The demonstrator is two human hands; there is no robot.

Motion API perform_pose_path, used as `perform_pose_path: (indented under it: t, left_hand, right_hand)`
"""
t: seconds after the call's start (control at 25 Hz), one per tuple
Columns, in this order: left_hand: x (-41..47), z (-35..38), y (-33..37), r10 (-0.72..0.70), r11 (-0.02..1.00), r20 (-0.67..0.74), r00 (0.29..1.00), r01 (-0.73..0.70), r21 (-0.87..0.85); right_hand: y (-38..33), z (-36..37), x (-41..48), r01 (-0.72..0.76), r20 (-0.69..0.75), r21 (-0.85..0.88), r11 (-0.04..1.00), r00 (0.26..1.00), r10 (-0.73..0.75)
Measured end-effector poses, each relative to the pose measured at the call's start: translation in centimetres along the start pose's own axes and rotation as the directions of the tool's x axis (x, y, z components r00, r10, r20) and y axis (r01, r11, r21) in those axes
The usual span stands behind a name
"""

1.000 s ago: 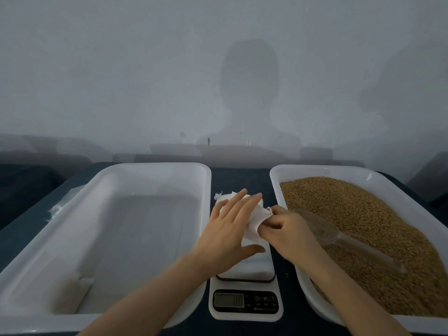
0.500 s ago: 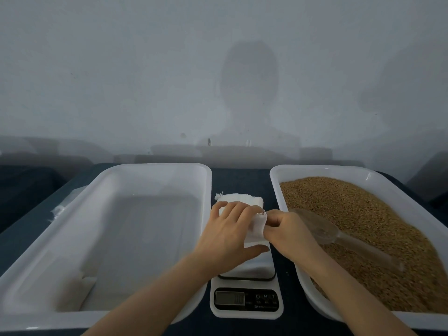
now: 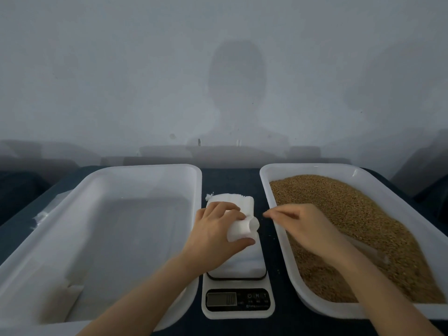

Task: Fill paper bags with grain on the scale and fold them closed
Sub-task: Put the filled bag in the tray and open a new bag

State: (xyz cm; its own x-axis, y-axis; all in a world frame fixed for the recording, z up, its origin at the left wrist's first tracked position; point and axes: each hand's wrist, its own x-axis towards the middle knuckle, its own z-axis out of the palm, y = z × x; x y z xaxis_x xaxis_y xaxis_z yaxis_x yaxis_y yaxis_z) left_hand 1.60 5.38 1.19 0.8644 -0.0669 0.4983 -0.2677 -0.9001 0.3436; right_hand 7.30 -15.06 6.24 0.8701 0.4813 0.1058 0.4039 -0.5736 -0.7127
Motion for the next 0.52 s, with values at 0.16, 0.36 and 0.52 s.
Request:
perform_pose_path:
  t: [0.16,0.36,0.52]
  left_hand:
    - [0.0,-0.2,0.2,-0.037,0.998,0.113,0.993,0.043,-0.053]
    - [0.2,-0.5,0.6,-0.126,0.984,0.248,0.961,0.153,-0.09]
    - [0.1,-0.4,0.4,-0.134,0.99,0.316,0.939,0.14,0.003]
  right_hand:
    - [4.9,-4.6,0.3,-0.172,-0.064,-0.501,0.848,0.985,0.162]
    - [9.5,-4.9,0.5,-0.267,-0.036,-0.721,0.639,0.936,0.35]
    - [10.3,-5.9,0.6,-0.277,-0.109,-0.612,0.741,0.957,0.268]
